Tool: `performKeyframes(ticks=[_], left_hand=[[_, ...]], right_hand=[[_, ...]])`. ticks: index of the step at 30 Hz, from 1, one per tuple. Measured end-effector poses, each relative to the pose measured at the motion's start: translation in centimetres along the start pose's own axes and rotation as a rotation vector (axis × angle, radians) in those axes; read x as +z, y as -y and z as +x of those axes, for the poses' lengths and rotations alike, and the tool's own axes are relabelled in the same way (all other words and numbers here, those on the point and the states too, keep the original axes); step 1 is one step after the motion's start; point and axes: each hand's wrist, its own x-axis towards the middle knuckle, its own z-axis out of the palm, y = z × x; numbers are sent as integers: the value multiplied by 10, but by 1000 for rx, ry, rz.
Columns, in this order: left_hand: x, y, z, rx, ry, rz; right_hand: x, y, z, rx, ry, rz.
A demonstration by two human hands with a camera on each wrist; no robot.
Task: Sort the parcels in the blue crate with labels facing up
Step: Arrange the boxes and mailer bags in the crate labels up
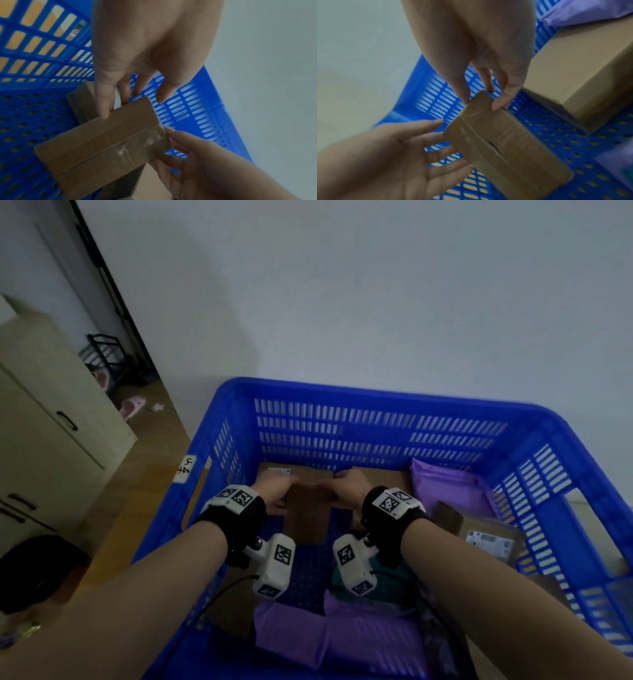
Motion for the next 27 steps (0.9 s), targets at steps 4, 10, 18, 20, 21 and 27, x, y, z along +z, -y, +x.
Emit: performKeyframes(ticks=[4,10,18,20,21,27], left_hand=[[-3,-15,-6,60,-15,-69],[-5,-39,-10,124,-75,-202],[-17,-59,-16,178,-73,-377],[-20,-58,-15,183,-115,-395],[-21,-56,-15,179,-134,-406],[-26,-39,-14,109,-162,-472]], right_hand=[[-11,21,-10,-84,38,57],[-21,47,-20,-306,-31,-57],[-29,55,-36,-527,-9,-12],[-27,52,-36,-573,-17,1],[-27,51,-38,-586,-15,9],[-25,40,-38,-574,57,-20]])
